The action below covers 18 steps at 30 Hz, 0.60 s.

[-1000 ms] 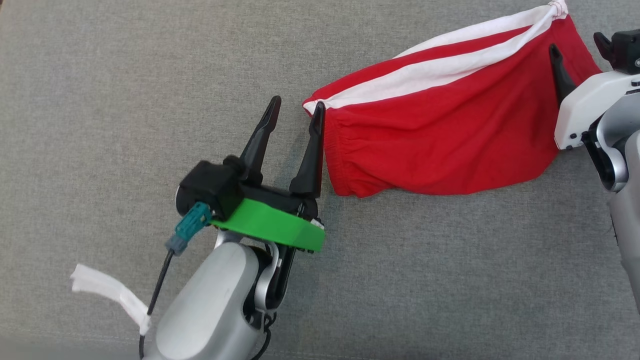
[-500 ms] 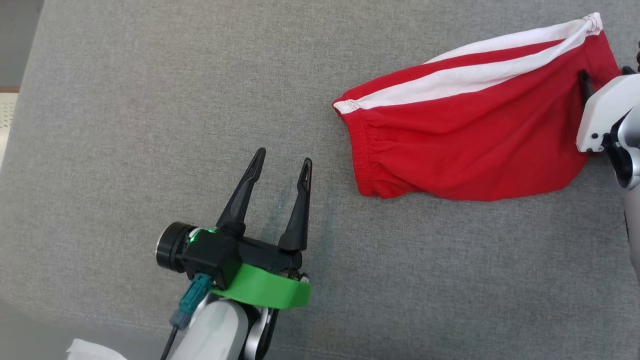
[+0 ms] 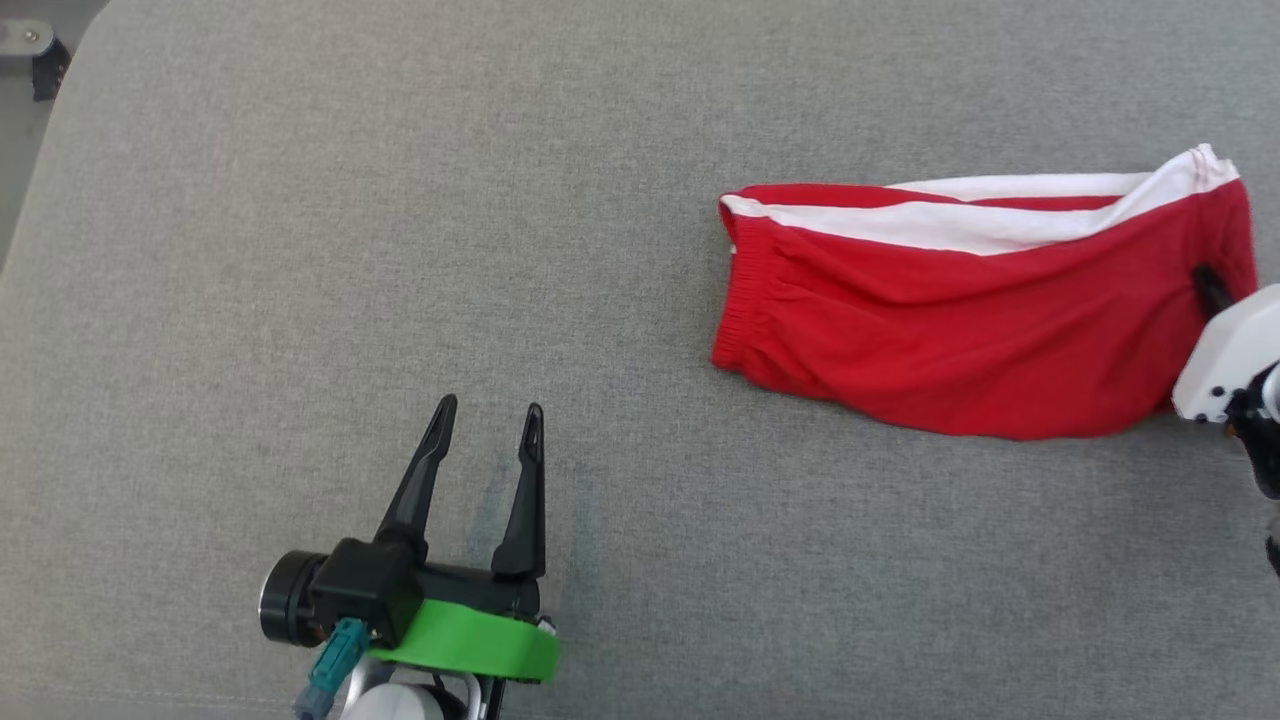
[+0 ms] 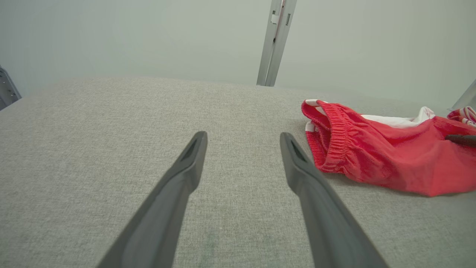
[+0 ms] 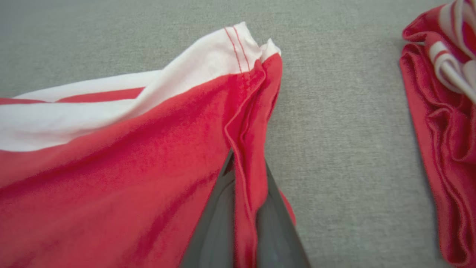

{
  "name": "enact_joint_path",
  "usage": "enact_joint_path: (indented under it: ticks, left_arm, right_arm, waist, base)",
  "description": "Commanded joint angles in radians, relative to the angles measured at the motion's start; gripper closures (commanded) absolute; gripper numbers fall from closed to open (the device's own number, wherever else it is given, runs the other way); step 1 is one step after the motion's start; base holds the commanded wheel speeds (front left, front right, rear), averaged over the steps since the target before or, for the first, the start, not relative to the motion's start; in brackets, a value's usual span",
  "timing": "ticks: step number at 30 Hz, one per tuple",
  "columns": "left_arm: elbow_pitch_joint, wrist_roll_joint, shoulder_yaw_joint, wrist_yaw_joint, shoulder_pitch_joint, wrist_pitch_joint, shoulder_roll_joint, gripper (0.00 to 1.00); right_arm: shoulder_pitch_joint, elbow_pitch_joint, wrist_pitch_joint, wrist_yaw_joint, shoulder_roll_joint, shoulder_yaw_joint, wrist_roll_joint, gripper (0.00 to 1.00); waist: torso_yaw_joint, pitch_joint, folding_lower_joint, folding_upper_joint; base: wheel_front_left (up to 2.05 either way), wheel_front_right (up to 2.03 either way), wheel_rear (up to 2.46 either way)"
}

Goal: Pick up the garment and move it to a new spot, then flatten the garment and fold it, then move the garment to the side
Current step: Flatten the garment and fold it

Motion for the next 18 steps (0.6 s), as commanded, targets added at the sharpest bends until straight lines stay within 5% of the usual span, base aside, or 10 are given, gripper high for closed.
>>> enact_joint_path:
  ticks: [1,5,10,18]
  left_arm:
    - [0.003,0.001,0.015,-0.007,0.029,-0.002,0.001,0.00]
    - [0.009,-0.009,0.042,-0.007,0.070,-0.002,0.001,0.00]
    - [0.017,-0.026,0.040,-0.001,0.095,-0.002,0.001,0.00]
    - [0.035,-0.058,0.002,0.014,0.104,-0.002,0.001,0.00]
  right_arm:
    - [0.021,-0.020,-0.018,-0.002,-0.017,-0.019,0.005,1.00]
    - [0.044,-0.075,-0.046,-0.002,-0.032,-0.038,-0.012,1.00]
    - [0.056,-0.180,-0.016,-0.002,0.006,0.056,-0.008,1.00]
    - [0.046,-0.254,0.034,-0.002,0.175,0.266,0.010,1.00]
  waist:
    - [-0.040,-0.055,0.0000,-0.0001]
    - [-0.047,-0.087,0.0000,-0.0001]
    - [-0.033,-0.114,0.0000,-0.0001]
    - [0.013,-0.132,0.0000,-0.0001]
  base:
    - [0.00,0.00,0.00]
    - [0.00,0.00,0.00]
    - [0.00,0.00,0.00]
    - [0.00,0.00,0.00]
